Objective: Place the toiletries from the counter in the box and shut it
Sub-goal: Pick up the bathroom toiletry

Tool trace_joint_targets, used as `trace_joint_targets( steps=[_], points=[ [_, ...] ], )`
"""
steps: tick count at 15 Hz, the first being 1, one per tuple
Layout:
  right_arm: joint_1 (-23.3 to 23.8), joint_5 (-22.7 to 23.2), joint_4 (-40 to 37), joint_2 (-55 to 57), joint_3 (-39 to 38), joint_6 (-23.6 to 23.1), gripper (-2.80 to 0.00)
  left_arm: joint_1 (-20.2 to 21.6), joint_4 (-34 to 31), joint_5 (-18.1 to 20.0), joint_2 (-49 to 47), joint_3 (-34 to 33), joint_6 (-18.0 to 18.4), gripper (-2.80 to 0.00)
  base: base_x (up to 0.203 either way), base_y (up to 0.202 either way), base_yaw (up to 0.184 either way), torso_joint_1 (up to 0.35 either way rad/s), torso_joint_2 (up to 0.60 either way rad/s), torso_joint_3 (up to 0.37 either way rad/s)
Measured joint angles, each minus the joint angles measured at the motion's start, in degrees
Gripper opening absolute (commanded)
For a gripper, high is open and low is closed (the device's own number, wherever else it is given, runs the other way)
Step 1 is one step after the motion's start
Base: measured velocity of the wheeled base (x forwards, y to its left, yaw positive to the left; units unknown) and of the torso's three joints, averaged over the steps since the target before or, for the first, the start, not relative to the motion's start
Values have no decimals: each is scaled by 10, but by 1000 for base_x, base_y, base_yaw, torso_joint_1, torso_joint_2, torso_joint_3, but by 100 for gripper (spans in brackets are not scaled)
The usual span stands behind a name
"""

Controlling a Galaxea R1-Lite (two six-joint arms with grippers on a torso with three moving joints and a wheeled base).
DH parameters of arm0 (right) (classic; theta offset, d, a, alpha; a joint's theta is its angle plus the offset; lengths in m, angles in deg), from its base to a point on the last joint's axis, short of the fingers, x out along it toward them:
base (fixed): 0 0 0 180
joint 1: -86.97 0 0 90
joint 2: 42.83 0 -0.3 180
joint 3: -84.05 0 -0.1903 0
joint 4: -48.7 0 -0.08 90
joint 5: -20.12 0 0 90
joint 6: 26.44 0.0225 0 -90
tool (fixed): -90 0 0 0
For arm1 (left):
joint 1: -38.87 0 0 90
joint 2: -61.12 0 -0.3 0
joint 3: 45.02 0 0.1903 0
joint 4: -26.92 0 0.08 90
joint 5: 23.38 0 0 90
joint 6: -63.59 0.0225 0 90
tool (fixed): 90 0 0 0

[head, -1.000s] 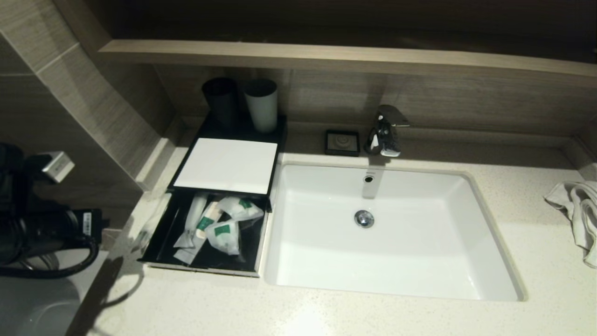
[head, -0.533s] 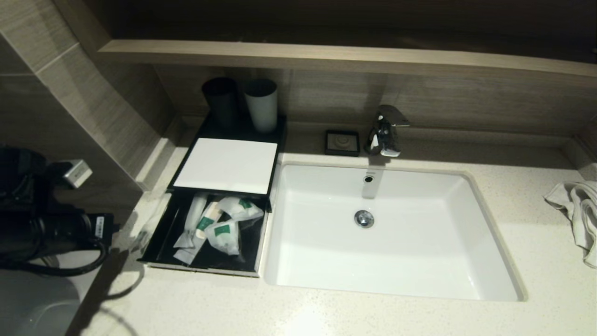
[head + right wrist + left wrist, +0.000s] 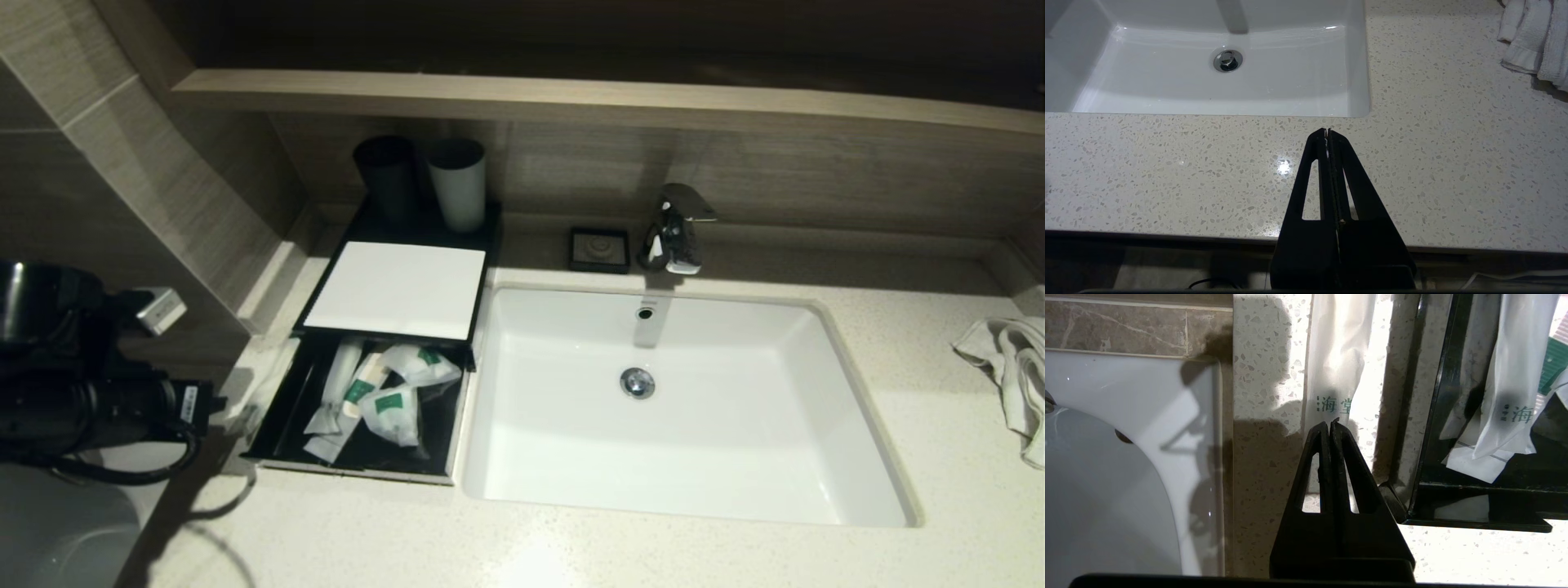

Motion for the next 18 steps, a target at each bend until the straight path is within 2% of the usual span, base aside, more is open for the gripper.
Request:
trace_joint_targets(
  steps=[3,6,7,15,18],
  points=[
    [0,0,0,0,0,0,-280,0,0,0,-7,-1,18,-280,0,0,0,0,0,0],
    [0,0,0,0,0,0,-280,0,0,1,-9,-1,19,-280,0,0,0,0,0,0],
    [0,0,0,0,0,0,-280,-1,0,2,-10,0,19,0,0,0,0,0,0,0],
    [0,0,0,0,0,0,-280,-1,0,2,-21,-1,20,0,0,0,0,0,0,0],
    [0,0,0,0,0,0,-280,-1,1,1,-26,-1,33,0,0,0,0,0,0,0]
  ],
)
